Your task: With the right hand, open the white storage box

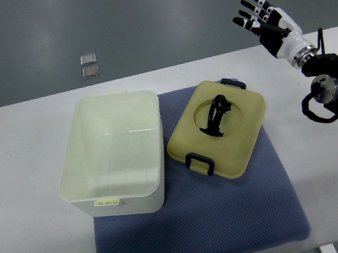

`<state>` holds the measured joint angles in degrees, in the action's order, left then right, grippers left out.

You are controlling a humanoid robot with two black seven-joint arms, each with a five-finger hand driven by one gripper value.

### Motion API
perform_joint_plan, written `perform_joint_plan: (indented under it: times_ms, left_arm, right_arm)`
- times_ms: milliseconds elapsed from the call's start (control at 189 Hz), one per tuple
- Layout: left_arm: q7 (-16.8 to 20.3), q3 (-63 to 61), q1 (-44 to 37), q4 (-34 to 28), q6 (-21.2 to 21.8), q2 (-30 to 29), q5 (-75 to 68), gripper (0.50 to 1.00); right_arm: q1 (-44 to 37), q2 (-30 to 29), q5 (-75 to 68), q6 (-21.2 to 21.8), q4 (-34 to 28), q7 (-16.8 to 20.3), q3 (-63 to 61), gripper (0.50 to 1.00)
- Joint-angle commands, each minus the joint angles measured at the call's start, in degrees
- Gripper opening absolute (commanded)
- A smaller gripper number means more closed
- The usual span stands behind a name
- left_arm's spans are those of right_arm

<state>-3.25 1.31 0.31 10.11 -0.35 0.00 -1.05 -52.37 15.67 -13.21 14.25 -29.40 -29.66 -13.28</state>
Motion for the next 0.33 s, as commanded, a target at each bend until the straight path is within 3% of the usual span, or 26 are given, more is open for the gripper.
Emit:
perform_joint_plan:
  times_ms: [0,328]
  left_arm:
    - [0.00,0.01,0.04,0.00,0.00,0.00,0.00,1.000]
    - [0.00,0.01,0.04,0.00,0.00,0.00,0.00,1.000]
  right_arm:
    - [2.01,-1.34,0.47,-1.24,0.05,-0.05,0.10,0.930]
    - [2.89,-2.75,0.56,-0.98,0.05,-0.66,-0.34,0.930]
